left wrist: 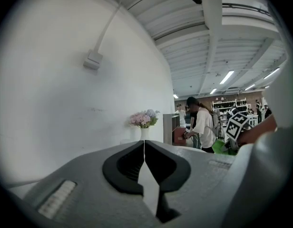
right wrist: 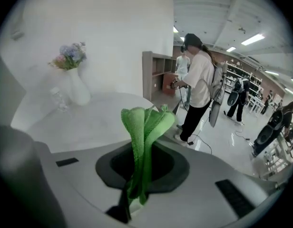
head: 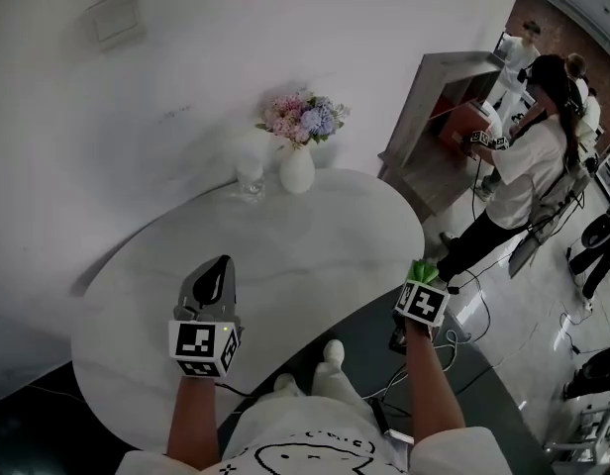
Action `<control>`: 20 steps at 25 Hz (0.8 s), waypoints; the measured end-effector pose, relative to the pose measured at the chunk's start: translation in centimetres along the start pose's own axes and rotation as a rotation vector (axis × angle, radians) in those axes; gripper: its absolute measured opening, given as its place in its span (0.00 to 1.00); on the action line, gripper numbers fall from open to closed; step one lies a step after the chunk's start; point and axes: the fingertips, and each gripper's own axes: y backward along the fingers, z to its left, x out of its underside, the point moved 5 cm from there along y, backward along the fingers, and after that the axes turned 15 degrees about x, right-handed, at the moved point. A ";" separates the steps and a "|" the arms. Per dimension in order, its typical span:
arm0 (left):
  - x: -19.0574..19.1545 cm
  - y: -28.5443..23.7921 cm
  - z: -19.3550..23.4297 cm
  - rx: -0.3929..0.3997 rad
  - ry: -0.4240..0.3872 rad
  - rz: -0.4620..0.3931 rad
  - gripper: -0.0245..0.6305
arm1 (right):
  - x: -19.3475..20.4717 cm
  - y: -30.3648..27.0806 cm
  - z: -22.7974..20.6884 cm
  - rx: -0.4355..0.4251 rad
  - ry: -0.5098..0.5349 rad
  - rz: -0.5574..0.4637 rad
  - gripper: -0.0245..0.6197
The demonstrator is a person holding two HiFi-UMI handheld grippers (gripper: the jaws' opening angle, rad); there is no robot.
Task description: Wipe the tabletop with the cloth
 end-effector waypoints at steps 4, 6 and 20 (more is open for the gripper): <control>-0.2 2.2 0.6 -0.031 0.003 -0.017 0.07 | -1.2 3.9 1.8 -0.075 0.025 -0.118 0.10; -0.3 3.3 1.0 -0.056 0.009 -0.024 0.07 | -1.8 5.5 2.7 -0.118 0.031 -0.169 0.10; -1.4 7.5 1.3 -0.294 0.046 -0.088 0.07 | -8.4 13.5 9.6 -0.511 0.229 -0.576 0.11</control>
